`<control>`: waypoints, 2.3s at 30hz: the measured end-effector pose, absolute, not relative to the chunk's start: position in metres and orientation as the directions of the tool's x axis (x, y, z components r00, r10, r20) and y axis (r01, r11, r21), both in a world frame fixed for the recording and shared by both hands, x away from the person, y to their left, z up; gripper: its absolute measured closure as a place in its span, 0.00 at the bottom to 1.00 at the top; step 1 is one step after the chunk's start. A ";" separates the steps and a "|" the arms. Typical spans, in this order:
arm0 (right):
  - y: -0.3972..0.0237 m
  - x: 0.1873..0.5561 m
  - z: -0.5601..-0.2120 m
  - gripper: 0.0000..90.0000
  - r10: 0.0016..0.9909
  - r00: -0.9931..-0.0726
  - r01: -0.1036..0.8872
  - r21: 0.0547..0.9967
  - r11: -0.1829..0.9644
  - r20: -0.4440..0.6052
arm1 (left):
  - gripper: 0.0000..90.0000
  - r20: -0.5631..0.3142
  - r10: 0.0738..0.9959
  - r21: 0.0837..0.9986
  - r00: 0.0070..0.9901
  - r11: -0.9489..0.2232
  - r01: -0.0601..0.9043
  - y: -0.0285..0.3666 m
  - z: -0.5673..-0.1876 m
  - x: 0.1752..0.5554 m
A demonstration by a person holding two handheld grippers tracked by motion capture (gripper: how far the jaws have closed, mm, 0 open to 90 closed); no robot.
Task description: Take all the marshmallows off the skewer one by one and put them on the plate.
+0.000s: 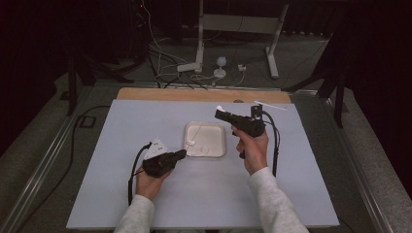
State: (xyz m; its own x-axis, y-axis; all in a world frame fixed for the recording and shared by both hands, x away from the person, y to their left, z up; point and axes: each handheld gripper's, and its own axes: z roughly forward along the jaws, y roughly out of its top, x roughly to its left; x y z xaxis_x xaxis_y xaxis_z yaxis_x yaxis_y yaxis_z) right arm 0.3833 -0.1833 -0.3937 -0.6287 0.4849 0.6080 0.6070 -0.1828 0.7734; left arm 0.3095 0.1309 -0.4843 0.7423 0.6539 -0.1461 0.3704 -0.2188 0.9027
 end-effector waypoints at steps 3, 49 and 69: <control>-0.185 0.382 -0.395 0.89 0.507 -0.638 0.601 0.786 -0.141 0.579 | 1.00 -0.151 0.659 0.901 0.737 -0.215 0.376 0.130 -0.484 0.309; -0.153 0.405 -0.475 0.52 0.755 -0.535 0.695 0.706 0.139 0.379 | 1.00 -0.233 0.651 0.900 0.723 -0.137 0.414 0.134 -0.479 0.311; -0.150 0.386 -0.453 0.22 0.614 -0.630 0.665 0.739 0.109 0.476 | 1.00 -0.237 0.654 0.898 0.719 -0.135 0.419 0.132 -0.480 0.311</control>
